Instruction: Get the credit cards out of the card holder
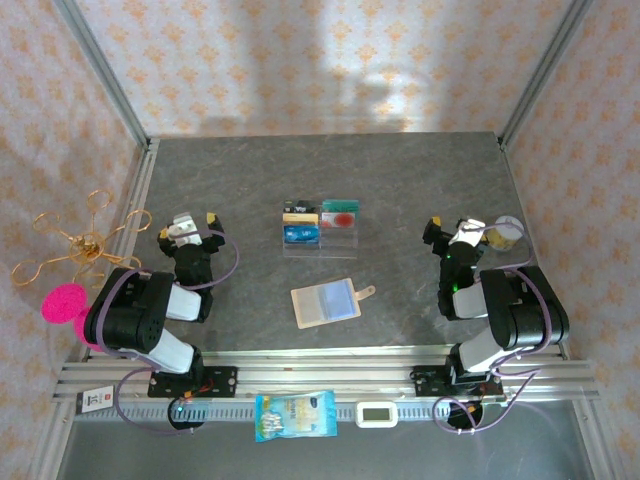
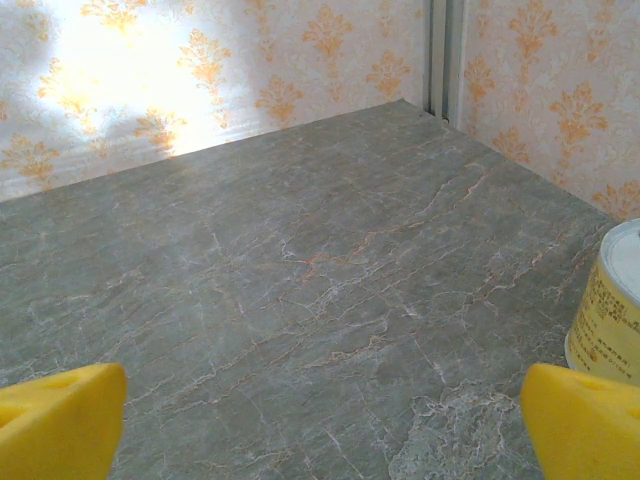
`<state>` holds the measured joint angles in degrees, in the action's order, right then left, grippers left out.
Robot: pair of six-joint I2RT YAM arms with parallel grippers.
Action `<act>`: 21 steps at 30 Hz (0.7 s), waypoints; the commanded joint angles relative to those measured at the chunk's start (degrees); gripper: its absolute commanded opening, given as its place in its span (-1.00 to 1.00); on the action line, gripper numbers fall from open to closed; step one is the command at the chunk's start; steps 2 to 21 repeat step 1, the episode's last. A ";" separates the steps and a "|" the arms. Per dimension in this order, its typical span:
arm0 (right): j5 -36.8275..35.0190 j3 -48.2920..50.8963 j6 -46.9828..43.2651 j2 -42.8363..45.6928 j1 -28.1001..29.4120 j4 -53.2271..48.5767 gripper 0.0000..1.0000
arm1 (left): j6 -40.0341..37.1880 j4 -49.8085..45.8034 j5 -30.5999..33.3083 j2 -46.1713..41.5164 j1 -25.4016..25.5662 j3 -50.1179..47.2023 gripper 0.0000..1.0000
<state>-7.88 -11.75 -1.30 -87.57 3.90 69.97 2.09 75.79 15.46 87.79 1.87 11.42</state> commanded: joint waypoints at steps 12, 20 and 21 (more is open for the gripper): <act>-0.21 -0.73 0.48 0.41 -0.47 2.31 1.00 | 0.62 2.63 0.69 0.48 0.26 -0.26 0.99; -0.21 -0.73 0.48 0.41 -0.47 2.31 1.00 | 0.62 2.63 0.69 0.48 0.26 -0.26 0.99; -0.21 -0.73 0.48 0.41 -0.47 2.31 1.00 | 0.62 2.63 0.69 0.48 0.26 -0.26 0.99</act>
